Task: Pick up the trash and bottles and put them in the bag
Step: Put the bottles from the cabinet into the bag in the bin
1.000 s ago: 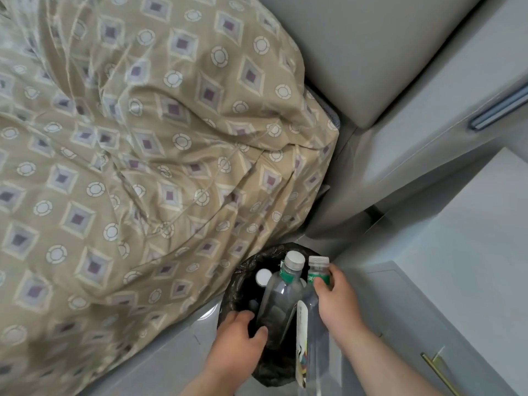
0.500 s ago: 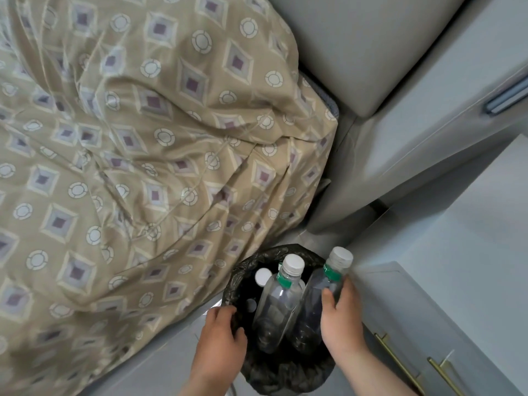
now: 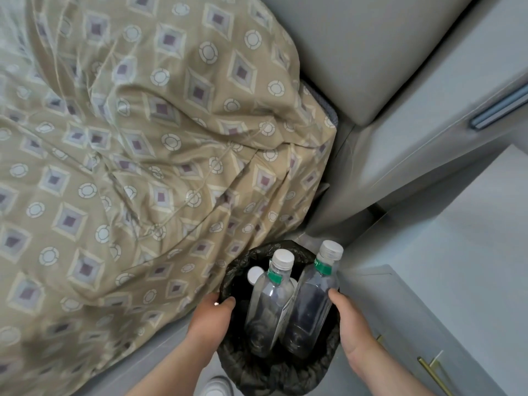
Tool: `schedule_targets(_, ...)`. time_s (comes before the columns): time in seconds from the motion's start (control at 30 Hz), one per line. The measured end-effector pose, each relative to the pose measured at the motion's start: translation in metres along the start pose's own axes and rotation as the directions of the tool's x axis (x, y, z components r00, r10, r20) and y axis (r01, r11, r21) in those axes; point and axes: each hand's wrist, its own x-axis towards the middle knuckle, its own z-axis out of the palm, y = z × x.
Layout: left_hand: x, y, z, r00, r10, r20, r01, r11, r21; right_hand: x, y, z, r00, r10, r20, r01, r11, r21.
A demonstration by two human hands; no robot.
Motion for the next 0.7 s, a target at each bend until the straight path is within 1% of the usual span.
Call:
schedule_targets(0.07, -0.022, 0.004, -0.014, 1.000, -0.007, 0.002, 0.007, 1.000, -0.030, -0.020, -0.009, -0.004, 1.000, 0.010, 0.008, -0.010, 0.999, -0.040)
schedule_targets(0.13, -0.045, 0.004, -0.029, 1.000, -0.003, -0.001, 0.003, 1.000, -0.021, -0.047, -0.022, -0.008, 1.000, 0.000, 0.016, 0.001, 0.998, -0.068)
schedule_targets(0.23, -0.063, -0.008, -0.054, 1.000, -0.019, 0.014, 0.020, 0.999, -0.035, -0.097, -0.055, -0.016, 0.999, -0.024, 0.049, 0.030, 0.993, -0.113)
schedule_targets(0.3, -0.096, 0.001, -0.073, 1.000, -0.012, -0.003, 0.012, 0.998, -0.055, -0.134, -0.081, -0.022, 0.998, -0.022, 0.052, 0.031, 0.984, -0.174)
schedule_targets(0.37, -0.181, 0.054, -0.094, 0.999, 0.038, -0.006, -0.039, 0.997, -0.064, -0.177, -0.115, -0.029, 0.997, -0.027, 0.070, 0.041, 0.978, -0.206)
schedule_targets(0.43, -0.243, 0.091, -0.113, 0.998, 0.065, -0.015, -0.066, 0.989, -0.130, -0.220, -0.148, -0.039, 0.996, -0.037, 0.079, 0.054, 0.975, -0.215)
schedule_targets(0.53, -0.304, 0.118, -0.136, 0.992, 0.124, 0.034, -0.115, 0.975, -0.189, -0.286, -0.193, -0.056, 0.994, -0.070, 0.082, 0.087, 0.970, -0.227)
schedule_targets(0.57, -0.325, 0.125, -0.142, 0.987, 0.155, 0.031, -0.147, 0.973, -0.175, -0.307, -0.204, -0.062, 0.993, -0.087, 0.076, 0.102, 0.967, -0.233)
schedule_targets(0.67, -0.383, 0.149, -0.158, 0.977, 0.215, 0.002, -0.210, 0.956, -0.203, -0.364, -0.233, -0.080, 0.985, -0.164, 0.047, 0.170, 0.962, -0.215)
schedule_targets(0.7, -0.401, 0.156, -0.164, 0.967, 0.254, -0.009, -0.252, 0.951, -0.177, -0.380, -0.239, -0.087, 0.980, -0.197, 0.032, 0.200, 0.957, -0.211)
